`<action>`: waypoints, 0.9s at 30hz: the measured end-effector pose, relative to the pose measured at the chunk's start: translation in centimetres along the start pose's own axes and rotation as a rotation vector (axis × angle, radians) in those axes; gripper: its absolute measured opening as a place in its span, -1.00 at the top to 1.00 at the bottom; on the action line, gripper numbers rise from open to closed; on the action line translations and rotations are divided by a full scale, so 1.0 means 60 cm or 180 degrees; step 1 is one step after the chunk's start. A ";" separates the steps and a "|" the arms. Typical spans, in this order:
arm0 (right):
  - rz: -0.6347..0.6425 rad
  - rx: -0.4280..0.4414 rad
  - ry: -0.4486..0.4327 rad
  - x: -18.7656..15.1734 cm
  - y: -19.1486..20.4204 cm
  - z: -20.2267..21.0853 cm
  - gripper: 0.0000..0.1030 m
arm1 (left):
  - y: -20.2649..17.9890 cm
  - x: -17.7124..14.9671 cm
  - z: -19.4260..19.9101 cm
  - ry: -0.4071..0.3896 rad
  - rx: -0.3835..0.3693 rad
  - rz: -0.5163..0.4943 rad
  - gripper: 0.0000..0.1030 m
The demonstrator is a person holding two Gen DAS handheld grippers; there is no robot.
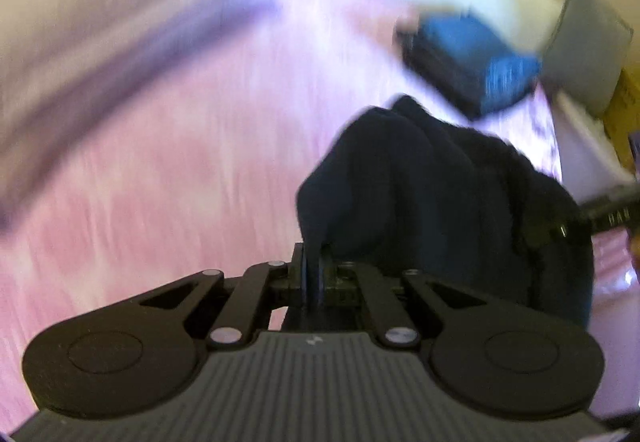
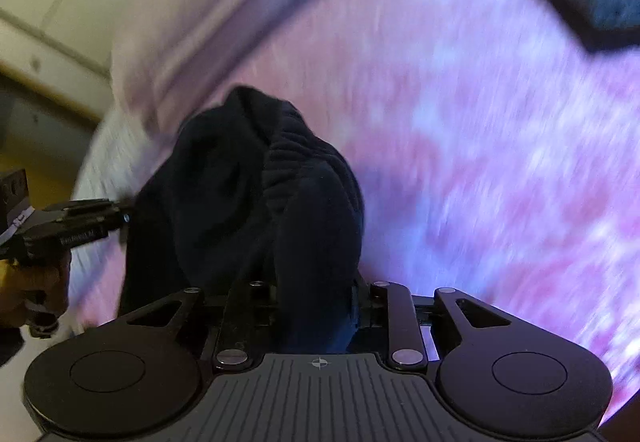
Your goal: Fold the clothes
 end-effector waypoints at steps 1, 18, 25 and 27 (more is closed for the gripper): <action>0.0001 -0.0021 -0.0133 0.023 -0.004 0.017 0.50 | 0.000 0.037 -0.009 -0.0099 0.0024 0.0006 0.90; 0.0218 -0.0818 0.0434 -0.090 -0.082 -0.017 -0.48 | 0.057 -0.362 0.029 0.1213 0.0500 0.0171 0.05; 0.0372 -0.0910 0.0851 -0.181 -0.025 -0.101 -0.48 | 0.111 -0.618 0.171 0.1617 0.0858 0.0364 -0.13; 0.0502 -0.0969 0.0874 -0.192 -0.002 -0.115 -0.48 | 0.126 -0.668 0.204 0.1629 0.0956 0.0349 -0.17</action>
Point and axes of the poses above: each gripper's, at about its wrist camera, not at the fingertips, and z roughly against the way its jaws point, y to its left, x to its top, the point moved 8 cm from there along -z, roughly the way its jaws point, and after that the axes turned 12 degrees about x, right-handed, at the moved point
